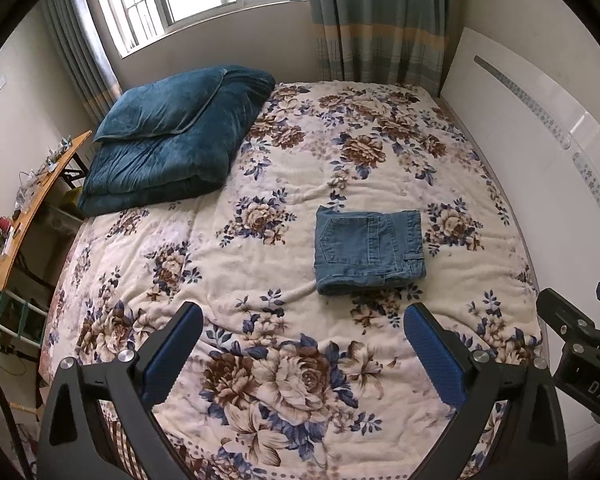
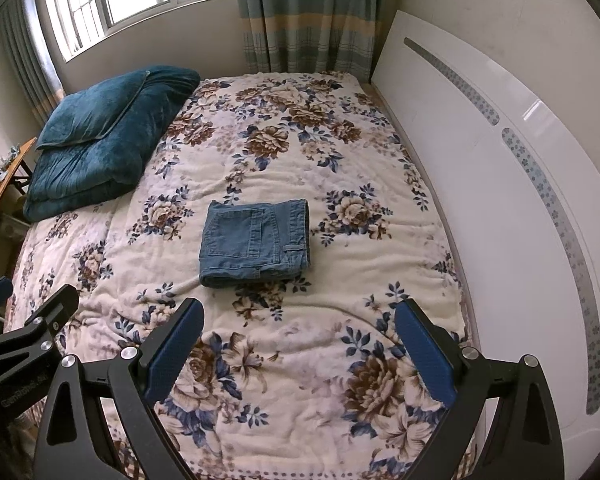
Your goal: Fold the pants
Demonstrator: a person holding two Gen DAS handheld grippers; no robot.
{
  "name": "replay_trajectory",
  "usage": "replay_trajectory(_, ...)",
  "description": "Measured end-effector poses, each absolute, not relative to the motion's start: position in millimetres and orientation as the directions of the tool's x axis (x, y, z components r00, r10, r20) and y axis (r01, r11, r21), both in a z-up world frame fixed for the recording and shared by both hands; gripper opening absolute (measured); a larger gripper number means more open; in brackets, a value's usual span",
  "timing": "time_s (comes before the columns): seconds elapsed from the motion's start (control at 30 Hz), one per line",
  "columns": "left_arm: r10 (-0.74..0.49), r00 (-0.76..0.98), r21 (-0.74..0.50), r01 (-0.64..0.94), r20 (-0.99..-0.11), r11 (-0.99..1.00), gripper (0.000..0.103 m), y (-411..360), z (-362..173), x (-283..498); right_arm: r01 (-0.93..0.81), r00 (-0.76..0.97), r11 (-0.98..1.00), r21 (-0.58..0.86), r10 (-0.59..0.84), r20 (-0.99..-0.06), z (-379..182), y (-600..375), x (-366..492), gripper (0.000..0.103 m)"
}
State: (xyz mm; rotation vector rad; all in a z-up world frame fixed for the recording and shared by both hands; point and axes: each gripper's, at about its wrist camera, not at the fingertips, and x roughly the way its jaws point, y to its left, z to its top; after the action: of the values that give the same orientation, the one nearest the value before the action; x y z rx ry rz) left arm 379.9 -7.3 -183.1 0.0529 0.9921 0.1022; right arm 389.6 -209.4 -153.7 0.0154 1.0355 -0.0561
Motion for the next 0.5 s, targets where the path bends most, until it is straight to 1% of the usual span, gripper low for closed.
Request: replay_trajectory(0.5, 0.111, 0.547, 0.093, -0.061, -0.83, 0.994, 0.102, -13.1, -181.2, 379.6, 0.056, 0.514, 0.998, -0.019, -0.045, -0.857, -155.8, -209.4, 393.0, 0.098)
